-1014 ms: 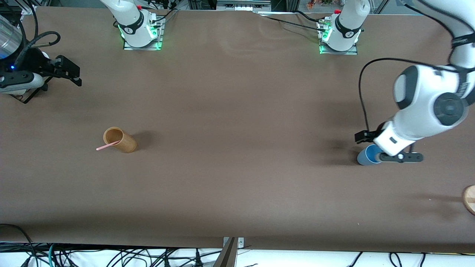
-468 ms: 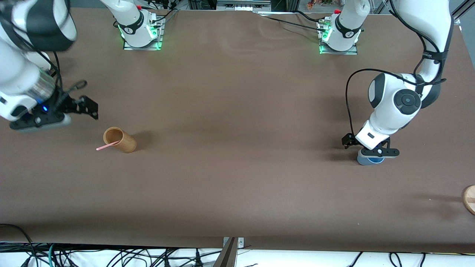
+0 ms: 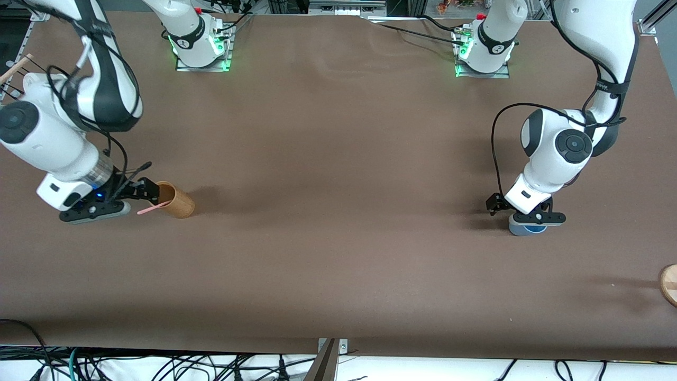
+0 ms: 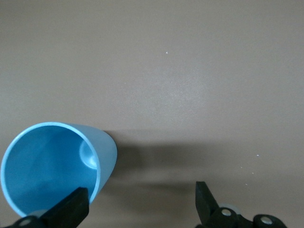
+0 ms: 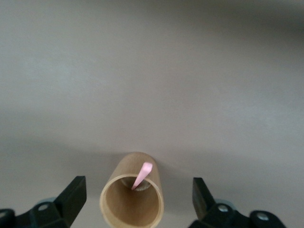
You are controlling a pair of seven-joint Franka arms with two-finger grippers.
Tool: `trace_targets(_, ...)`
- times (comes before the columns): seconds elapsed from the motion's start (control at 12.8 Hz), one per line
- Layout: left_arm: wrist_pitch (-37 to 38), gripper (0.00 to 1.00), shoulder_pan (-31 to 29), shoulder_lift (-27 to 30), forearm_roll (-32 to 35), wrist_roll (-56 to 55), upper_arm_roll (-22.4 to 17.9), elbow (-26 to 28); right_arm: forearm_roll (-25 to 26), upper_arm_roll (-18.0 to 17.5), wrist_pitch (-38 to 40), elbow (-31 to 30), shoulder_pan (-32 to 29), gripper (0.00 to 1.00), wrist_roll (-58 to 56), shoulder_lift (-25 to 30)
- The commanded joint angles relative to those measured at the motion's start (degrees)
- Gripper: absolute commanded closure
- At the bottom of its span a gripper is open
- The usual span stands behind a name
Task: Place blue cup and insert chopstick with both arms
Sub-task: 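Close the left gripper on the blue cup while the right gripper grips the chopstick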
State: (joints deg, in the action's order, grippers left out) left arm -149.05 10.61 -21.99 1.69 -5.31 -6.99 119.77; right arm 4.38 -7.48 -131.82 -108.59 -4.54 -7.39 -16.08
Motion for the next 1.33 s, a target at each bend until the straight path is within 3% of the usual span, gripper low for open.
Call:
trace_targets(0.0, -4.0, 0.04, -1.1, -2.3, 1.4, -0.8, 0.0, 0.0, 0.5, -0.4, -2.6, -2.1, -1.1, 0.11, -0.8, -0.3)
trace_targets(0.08, -4.2, 0.23, -1.6, -3.0, 1.4, -0.8, 0.0, -0.1, 0.5, -0.4, -4.0, -2.9, -1.1, 0.14, -0.8, -0.5)
trace_targets(0.23, -4.1, 0.11, -2.0, -3.2, 1.4, -0.1, 0.0, -0.6, 0.5, -0.4, -6.4, -4.5, -1.2, 0.25, -0.8, -1.1)
trace_targets(0.47, -3.6, 0.13, -2.4, -3.0, 1.4, -0.1, -0.1, -0.8, 0.4, -0.4, -7.0, -5.1, -1.2, 0.49, -0.8, -1.6)
trace_targets(0.55, -3.6, 0.53, -2.4, -3.1, 1.4, -0.4, -0.1, -0.8, 0.4, -0.4, -7.0, -5.1, -1.2, 0.55, -0.7, -1.9)
trace_targets(0.62, -3.4, 0.85, -2.4, -3.1, 1.4, -0.6, -0.1, -0.8, 0.4, -0.4, -7.5, -5.2, -1.2, 0.60, -0.8, -2.0)
trace_targets(0.7, -2.0, 1.00, -2.6, -3.1, 1.2, -0.8, -0.2, -1.0, 0.4, -0.4, -7.6, -5.2, -1.2, 0.69, -0.8, -2.0)
trace_targets(0.94, 5.9, 1.00, -3.2, -3.1, 0.7, -0.4, -0.3, -5.6, 0.4, -0.4, -7.3, -5.0, -1.2, 0.95, -0.8, -1.7)
trace_targets(1.25, 15.3, 1.00, -2.3, -2.9, 0.7, -0.5, 0.1, -11.1, 0.6, -0.5, -2.6, -3.5, -1.2, 0.96, -1.0, 2.6)
